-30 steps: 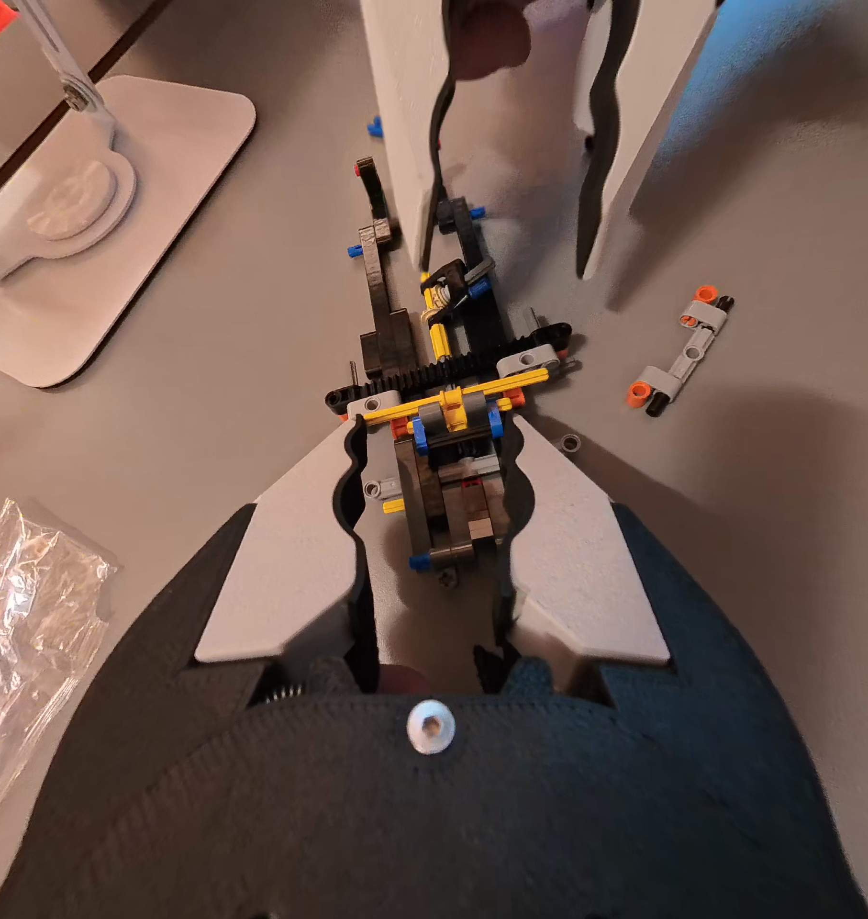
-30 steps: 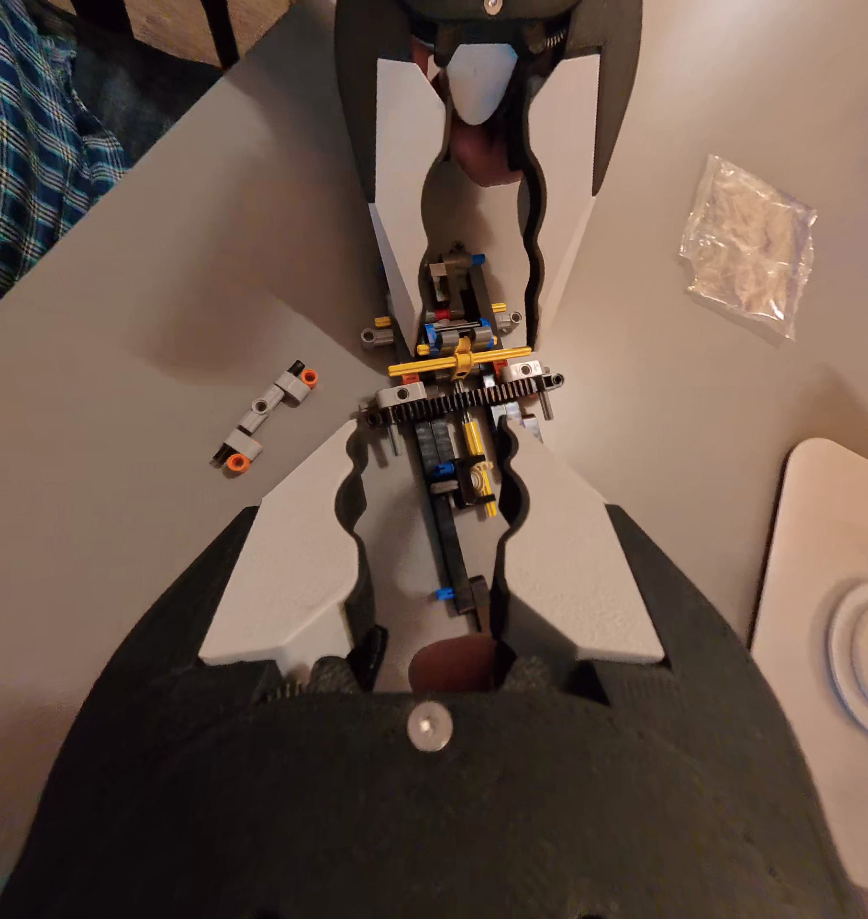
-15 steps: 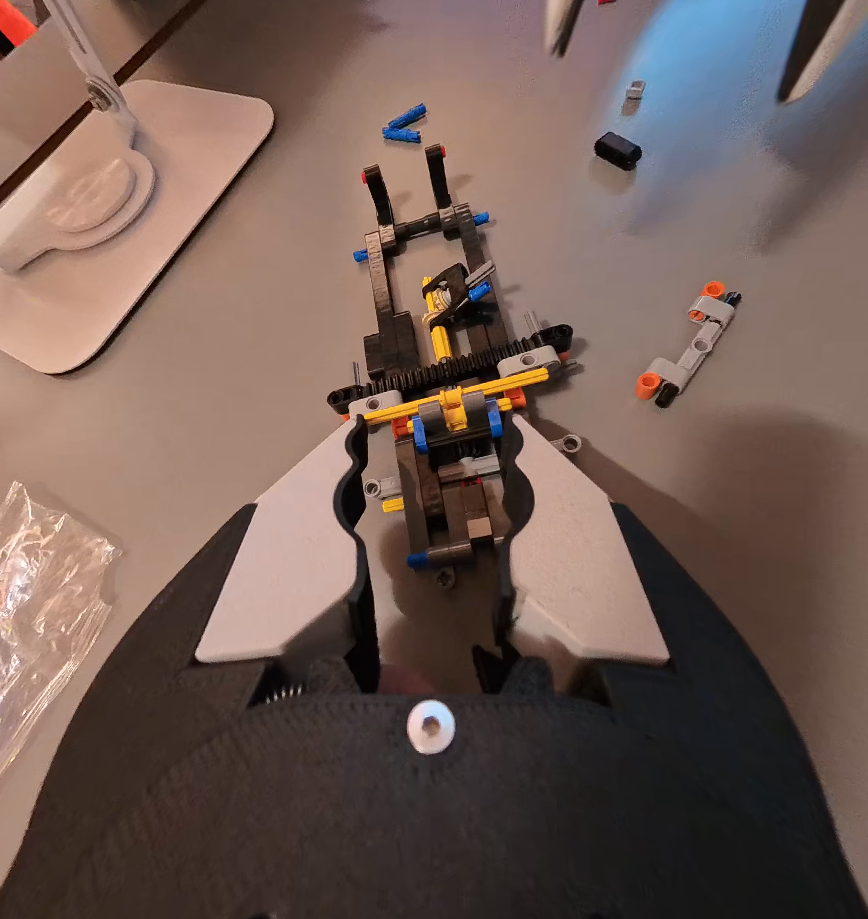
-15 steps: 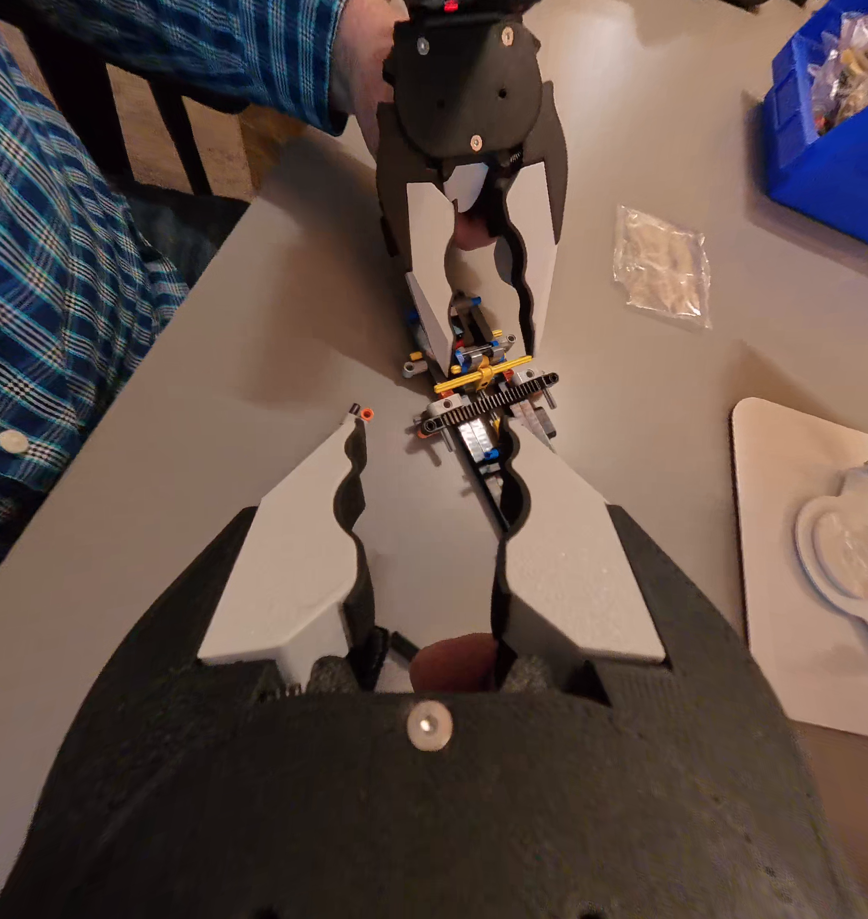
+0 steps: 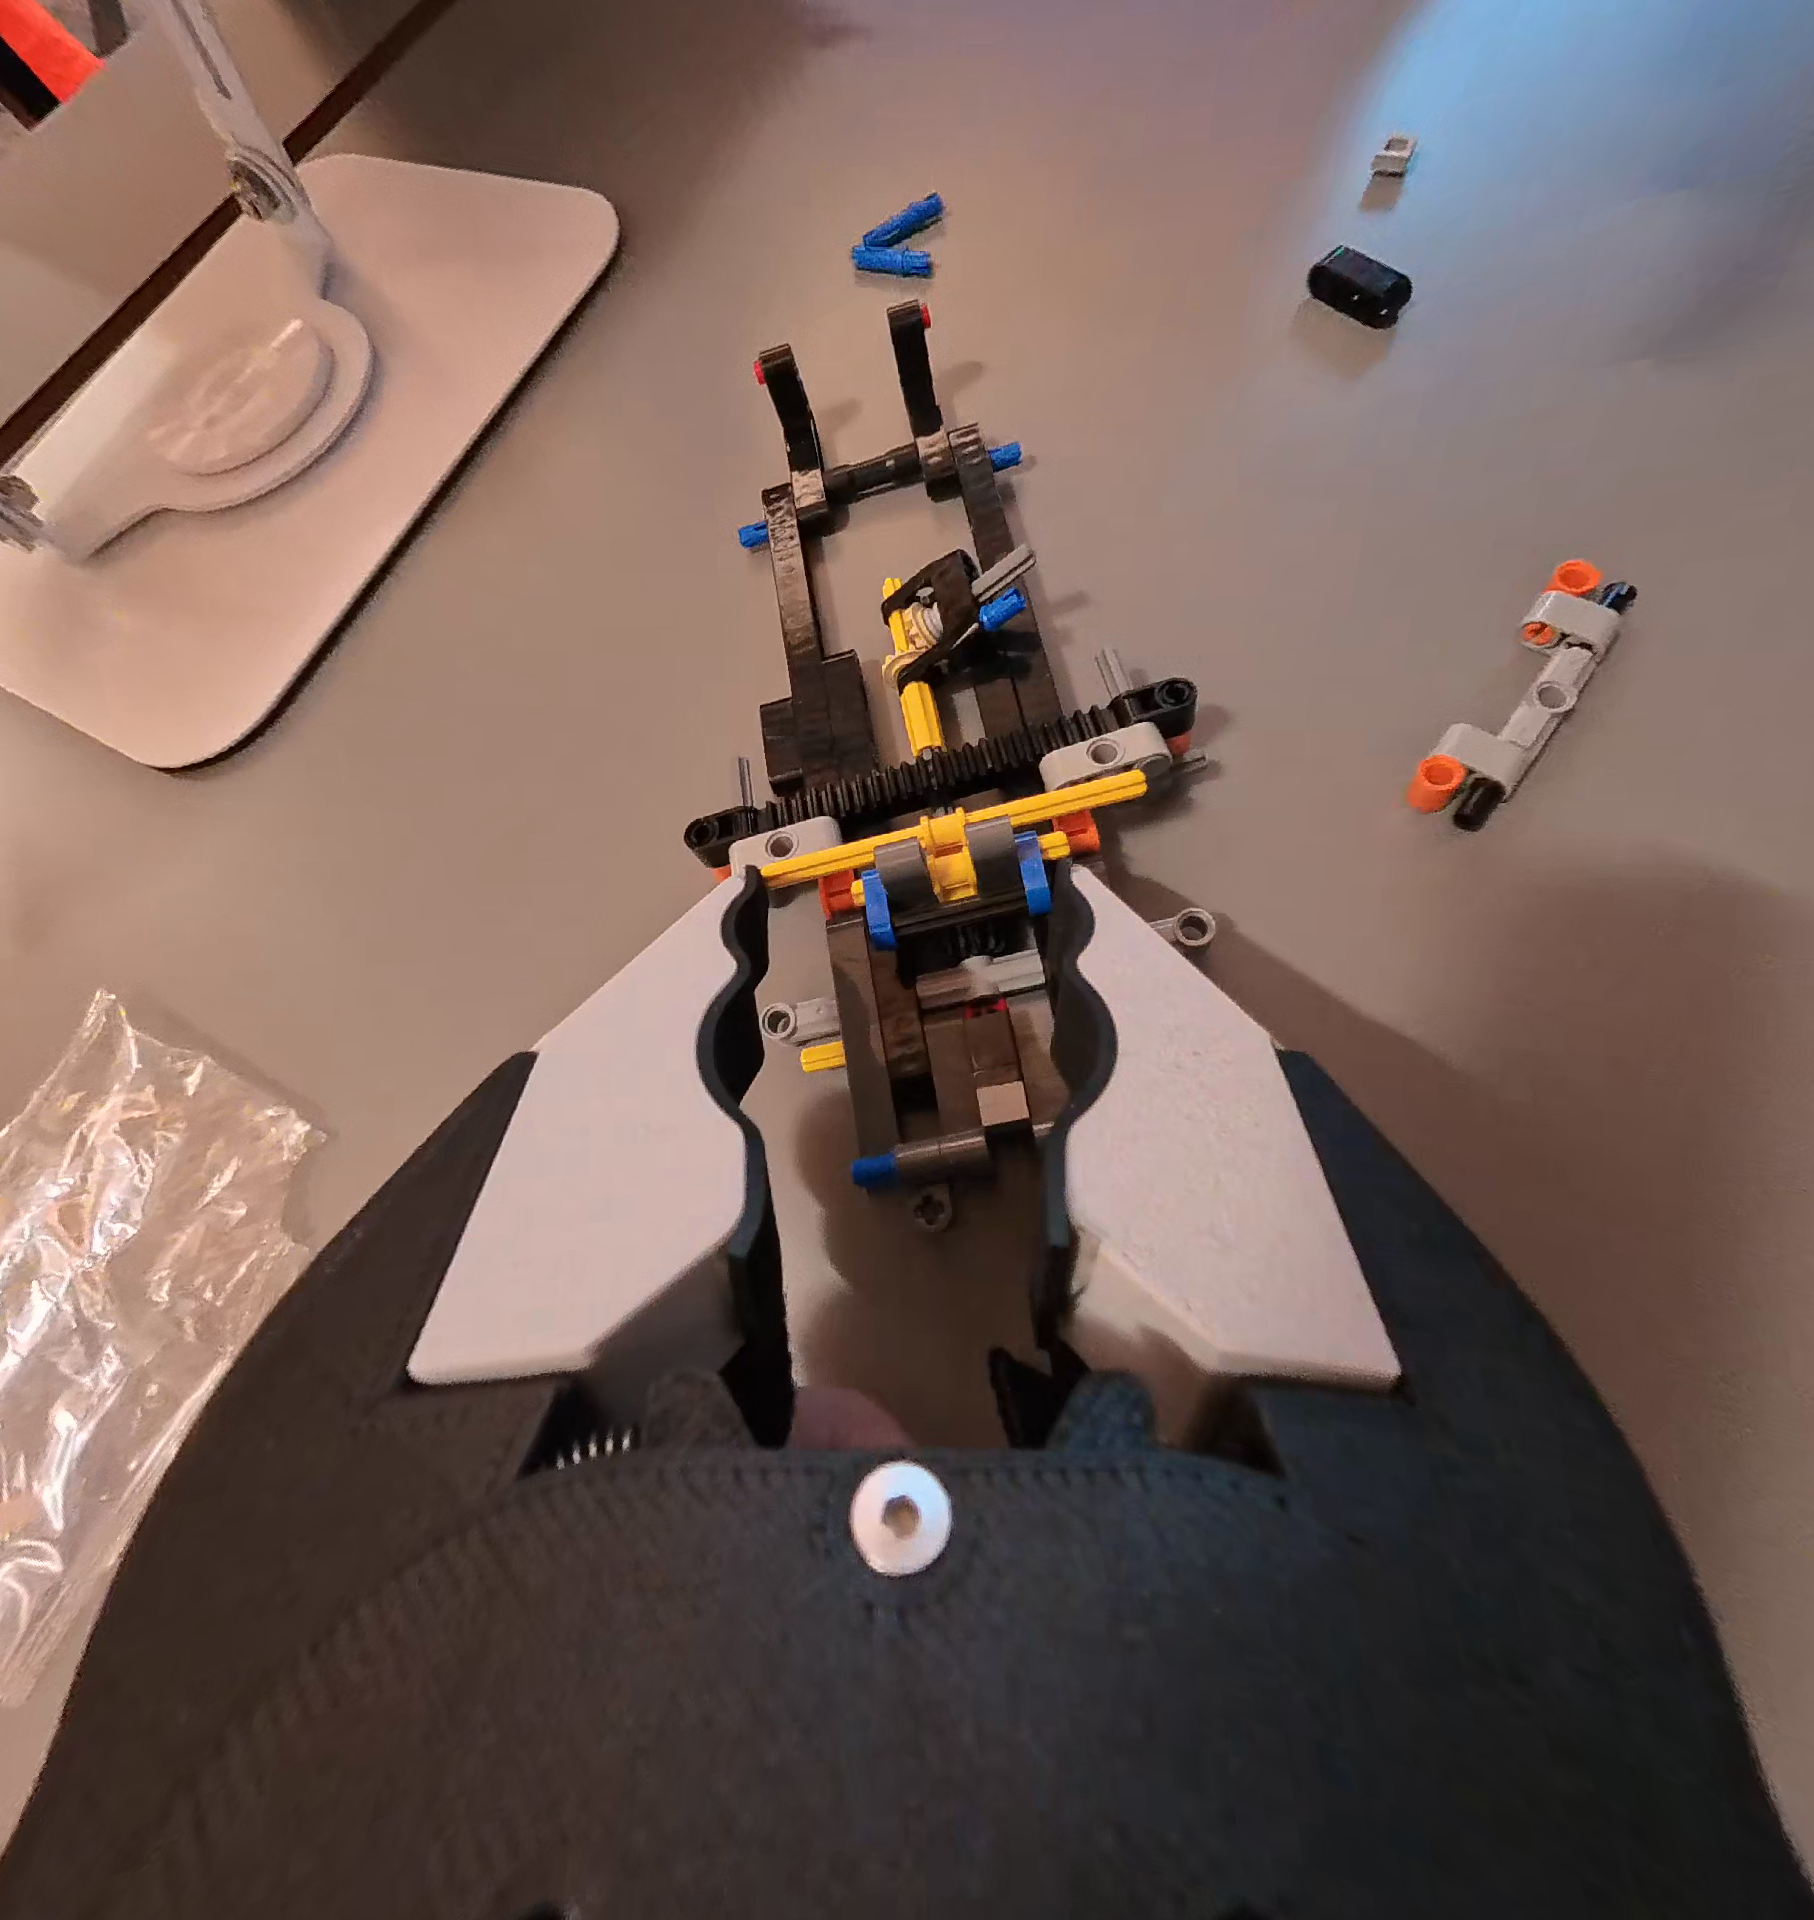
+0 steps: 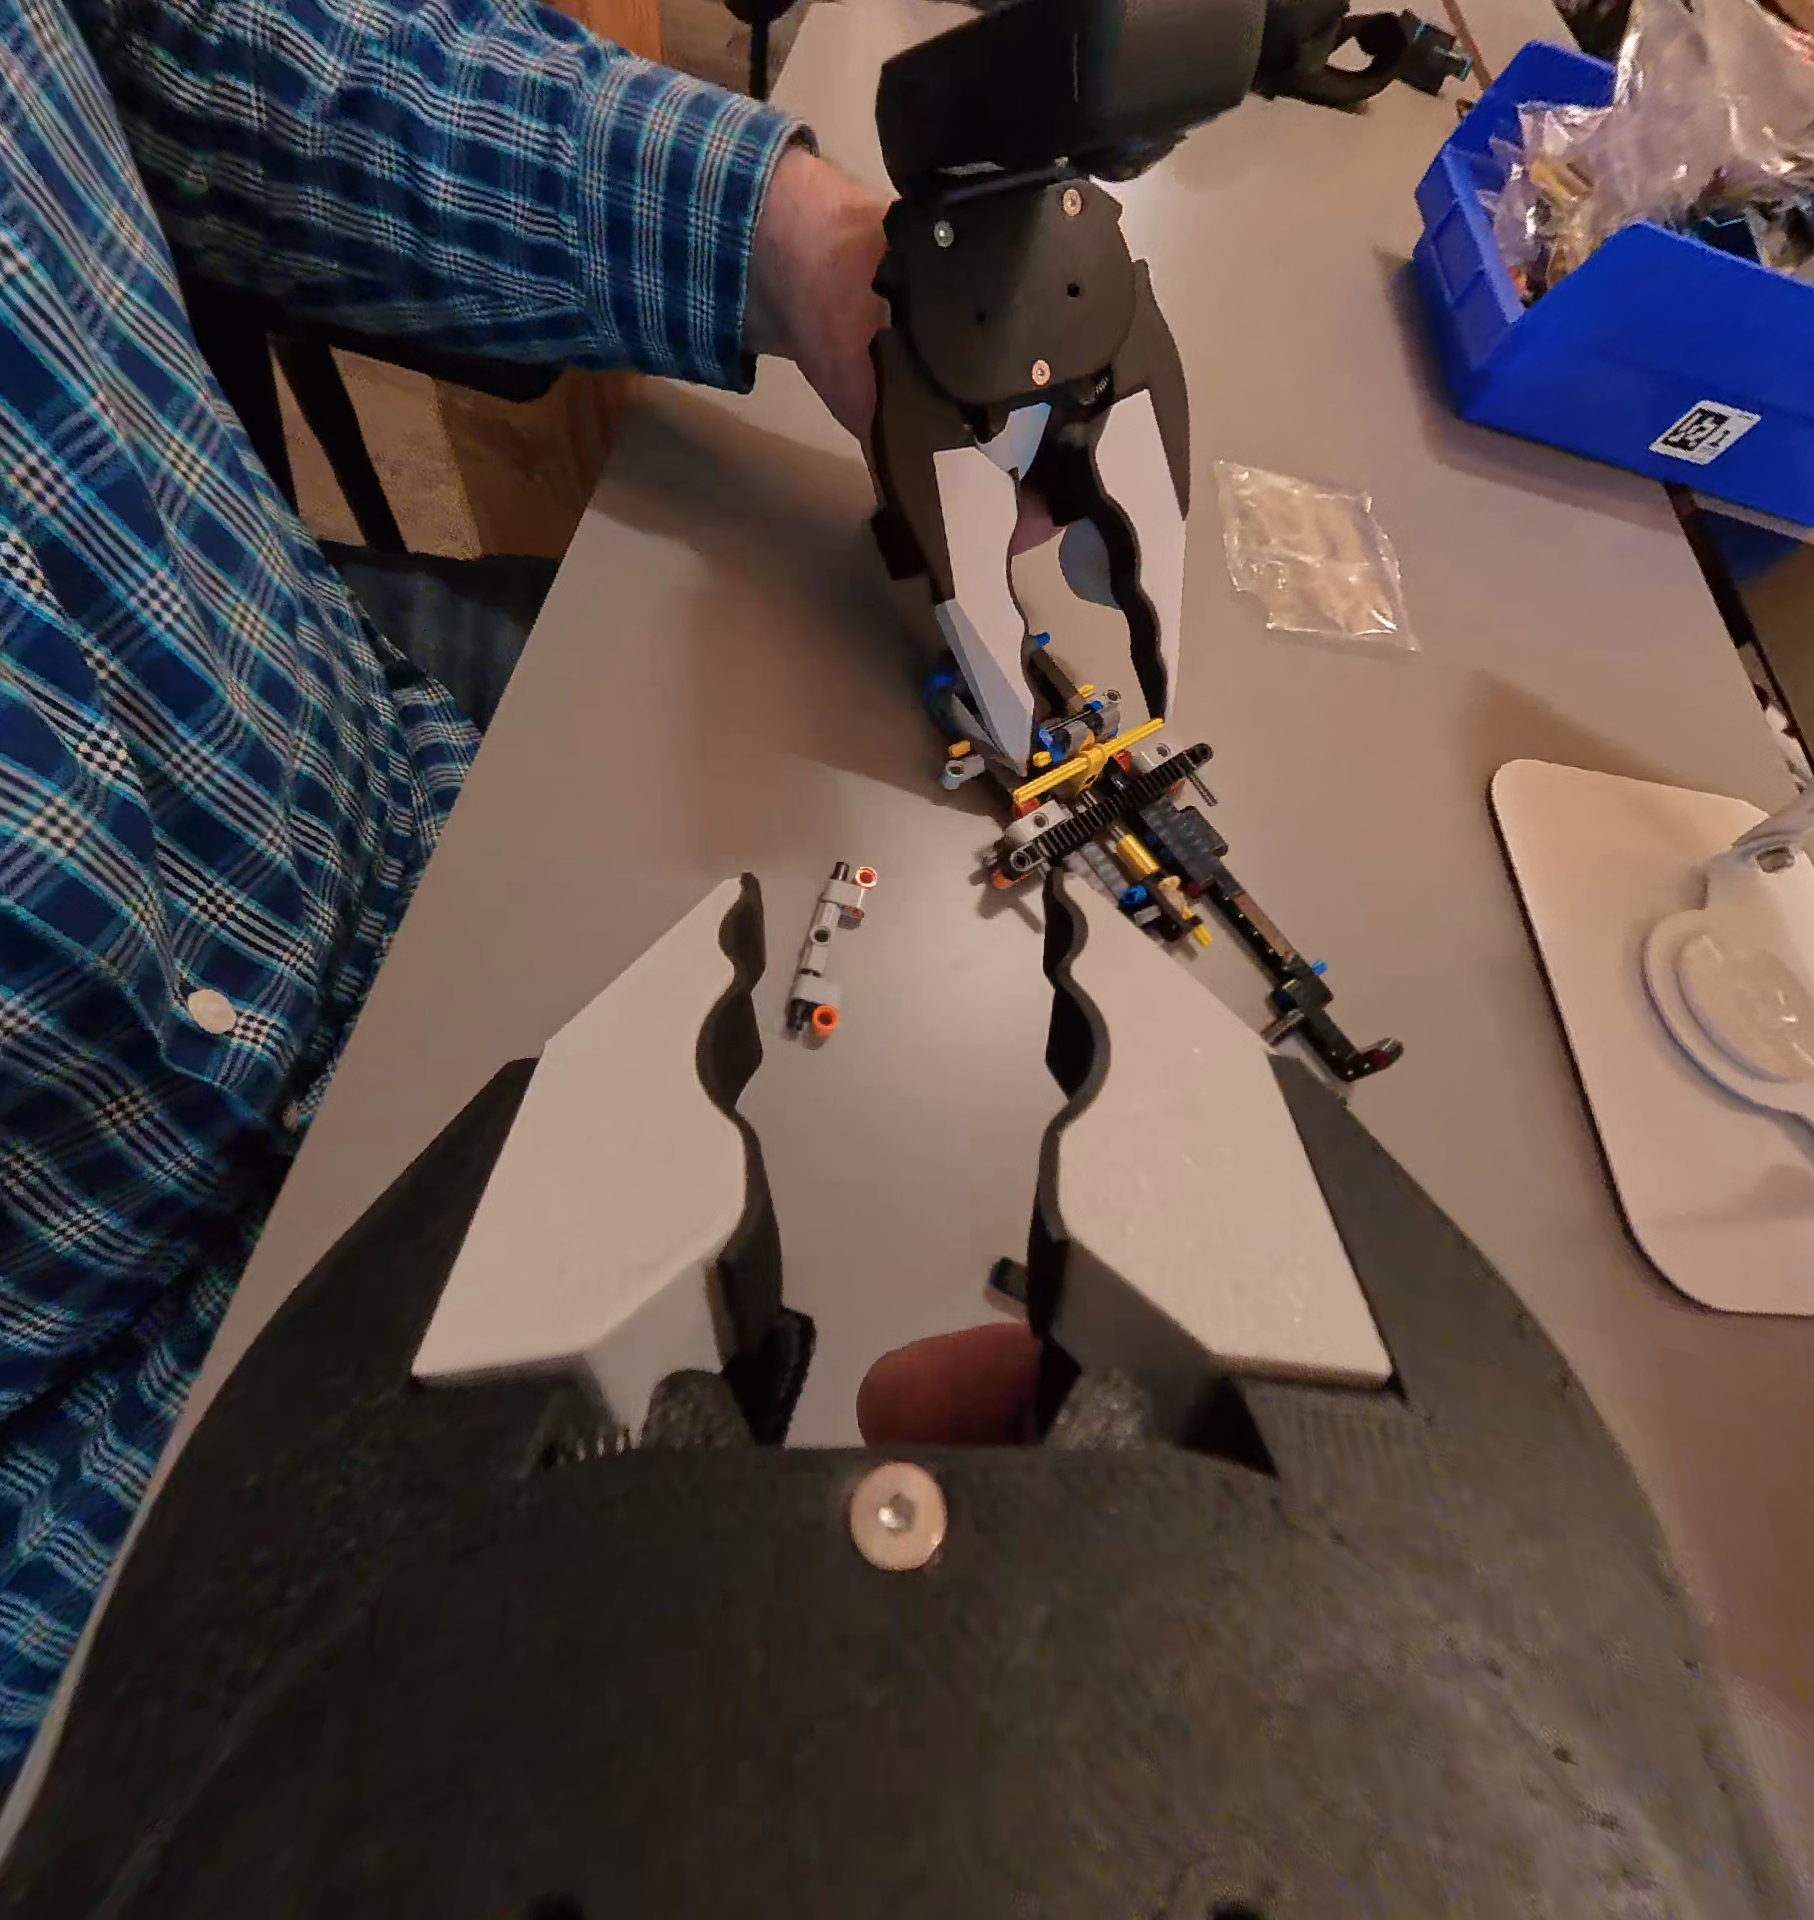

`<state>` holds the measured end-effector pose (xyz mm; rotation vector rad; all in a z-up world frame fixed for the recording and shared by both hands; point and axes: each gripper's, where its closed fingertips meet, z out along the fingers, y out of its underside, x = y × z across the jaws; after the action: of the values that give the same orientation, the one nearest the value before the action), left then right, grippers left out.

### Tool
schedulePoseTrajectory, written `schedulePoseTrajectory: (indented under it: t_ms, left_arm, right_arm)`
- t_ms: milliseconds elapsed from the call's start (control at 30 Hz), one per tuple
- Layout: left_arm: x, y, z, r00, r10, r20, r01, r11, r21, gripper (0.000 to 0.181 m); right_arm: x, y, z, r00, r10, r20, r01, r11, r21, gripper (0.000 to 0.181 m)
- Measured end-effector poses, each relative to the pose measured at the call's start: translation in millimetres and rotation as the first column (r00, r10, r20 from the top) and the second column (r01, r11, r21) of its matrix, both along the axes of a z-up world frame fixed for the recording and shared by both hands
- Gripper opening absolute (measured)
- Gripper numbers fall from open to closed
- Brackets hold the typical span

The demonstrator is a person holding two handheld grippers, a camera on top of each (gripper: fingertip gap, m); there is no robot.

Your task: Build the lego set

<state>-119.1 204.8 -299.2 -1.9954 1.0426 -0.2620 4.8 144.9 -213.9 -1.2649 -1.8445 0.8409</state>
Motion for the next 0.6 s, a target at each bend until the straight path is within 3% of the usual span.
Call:
schedulePoseTrajectory:
  t_ms: [33, 600]
  left_arm:
    - [0.0, 0.2, 0.1, 1.0, -0.005, -0.003, 0.005, 1.0, 0.003, 0.052]
    - [-1.5, -7.7, 1.8, 0.993, -0.12, -0.01, 0.12, 0.992, 0.04, 0.053]
  right_arm:
    - [2.1, -1.7, -0.2, 1.0, -0.007, -0.003, 0.007, 1.0, -0.005, 0.052]
    - [22.3, -8.7, -11.5, 0.989, -0.15, -0.02, 0.148, 0.988, -0.047, 0.056]
